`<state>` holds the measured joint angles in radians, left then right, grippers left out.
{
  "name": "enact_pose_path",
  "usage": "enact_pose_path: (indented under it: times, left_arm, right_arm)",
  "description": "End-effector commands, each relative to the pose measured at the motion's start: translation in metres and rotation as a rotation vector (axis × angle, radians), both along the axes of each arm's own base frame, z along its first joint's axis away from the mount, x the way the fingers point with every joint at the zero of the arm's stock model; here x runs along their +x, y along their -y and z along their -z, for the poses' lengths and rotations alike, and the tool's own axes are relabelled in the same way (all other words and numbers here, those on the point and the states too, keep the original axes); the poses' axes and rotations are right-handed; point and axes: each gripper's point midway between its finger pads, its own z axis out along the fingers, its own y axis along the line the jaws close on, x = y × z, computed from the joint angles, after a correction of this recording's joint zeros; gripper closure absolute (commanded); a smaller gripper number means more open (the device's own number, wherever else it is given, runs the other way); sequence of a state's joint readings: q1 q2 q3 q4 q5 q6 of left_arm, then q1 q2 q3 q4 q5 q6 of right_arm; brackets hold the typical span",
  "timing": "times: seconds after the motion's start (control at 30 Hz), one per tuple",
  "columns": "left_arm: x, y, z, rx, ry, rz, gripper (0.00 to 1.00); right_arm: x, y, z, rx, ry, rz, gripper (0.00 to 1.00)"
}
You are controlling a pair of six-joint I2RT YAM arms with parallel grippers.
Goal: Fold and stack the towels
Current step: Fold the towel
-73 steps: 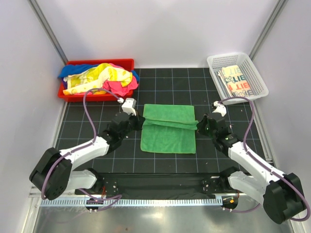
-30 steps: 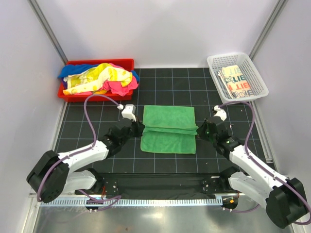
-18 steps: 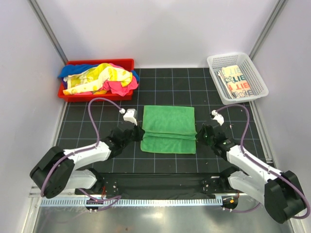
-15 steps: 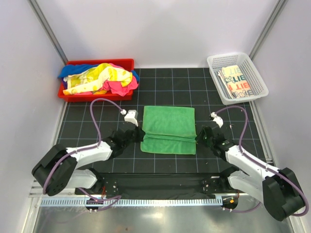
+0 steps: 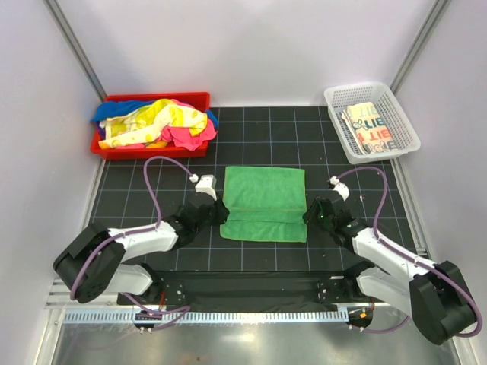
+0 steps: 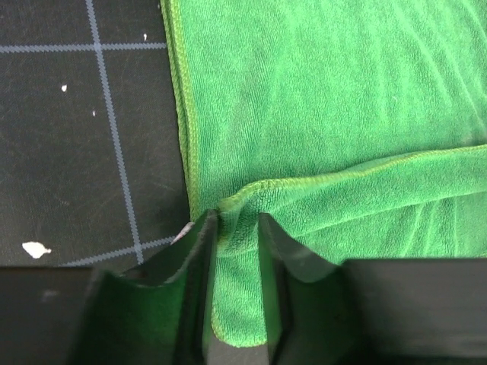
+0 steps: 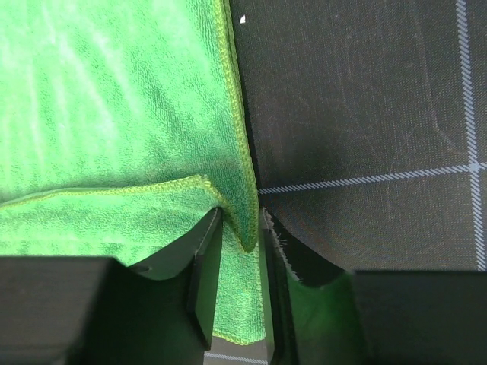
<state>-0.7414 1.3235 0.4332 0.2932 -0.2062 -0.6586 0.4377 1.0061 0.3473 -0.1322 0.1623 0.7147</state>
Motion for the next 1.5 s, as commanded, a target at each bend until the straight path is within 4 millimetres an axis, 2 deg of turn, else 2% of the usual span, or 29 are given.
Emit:
enact_pose_path:
  times: [0.0,0.1,0.17,0.23,0.27,0.33,0.43,0.53,0.57,0.6,0.67,0.7,0.73,0.77,0.8,0.83,0.97,1.2,1.47]
  left_arm:
    - [0.002,0.000,-0.016,-0.023,0.026,-0.023,0.67]
    - [-0.004,-0.002,-0.020,-0.010,0.006,-0.013,0.66]
    - [-0.004,-0.002,-0.034,-0.025,0.023,-0.009,0.66]
    - [-0.009,-0.003,-0.039,-0.018,0.013,0.006,0.66]
    - [-0.008,-0.002,-0.052,-0.037,0.034,0.009,0.66]
    - [-0.008,-0.003,-0.058,-0.027,0.028,0.007,0.66]
    - [0.003,0.002,-0.076,-0.034,0.058,-0.007,0.64]
    - [0.027,0.013,-0.085,0.008,0.082,-0.026,0.64]
    - [0.028,0.013,-0.076,0.056,0.054,-0.020,0.64]
    - [0.040,0.022,-0.080,0.069,0.049,-0.019,0.64]
    - [0.048,0.028,-0.074,0.103,0.032,-0.016,0.64]
    - [0.053,0.029,-0.059,0.144,0.000,-0.021,0.64]
    - [0.060,0.034,-0.066,0.145,0.008,-0.026,0.64]
    - [0.062,0.036,-0.062,0.160,-0.009,-0.025,0.65]
    - [0.064,0.038,-0.049,0.184,-0.038,-0.022,0.65]
    - [0.067,0.044,-0.052,0.181,-0.043,-0.014,0.65]
    - [0.061,0.043,-0.025,0.224,-0.137,-0.013,0.65]
    - [0.040,0.040,0.003,0.219,-0.239,0.000,0.66]
    - [0.021,0.039,0.011,0.186,-0.286,0.036,0.66]
  right_arm:
    - [0.006,-0.002,-0.015,0.021,0.047,0.010,0.65]
    - [0.005,-0.002,-0.019,0.024,0.054,0.010,0.63]
    - [0.004,-0.003,-0.026,0.035,0.066,0.006,0.63]
    - [0.003,-0.002,-0.034,0.040,0.080,0.005,0.63]
    - [0.003,-0.001,-0.037,0.038,0.087,0.006,0.63]
    - [0.003,0.001,-0.046,0.034,0.104,0.009,0.62]
    - [0.009,0.001,-0.056,0.036,0.129,0.017,0.62]
    - [0.022,-0.003,-0.063,0.021,0.136,0.022,0.62]
    - [0.026,-0.003,-0.056,0.001,0.111,0.018,0.62]
    - [0.034,-0.007,-0.063,0.004,0.125,0.018,0.62]
    - [0.042,-0.012,-0.060,-0.008,0.110,0.004,0.62]
    - [0.046,-0.013,-0.049,-0.028,0.076,-0.002,0.62]
    - [0.052,-0.017,-0.051,-0.026,0.076,-0.004,0.62]
    - [0.055,-0.019,-0.048,-0.029,0.067,-0.007,0.62]
    - [0.058,-0.023,-0.039,-0.029,0.045,-0.016,0.62]
    - [0.059,-0.024,-0.036,-0.030,0.036,-0.019,0.62]
    - [0.058,-0.028,-0.021,-0.038,0.000,-0.029,0.62]
    - [0.051,-0.031,-0.020,-0.045,-0.005,-0.051,0.62]
    - [0.038,-0.026,-0.017,-0.053,-0.014,-0.058,0.63]
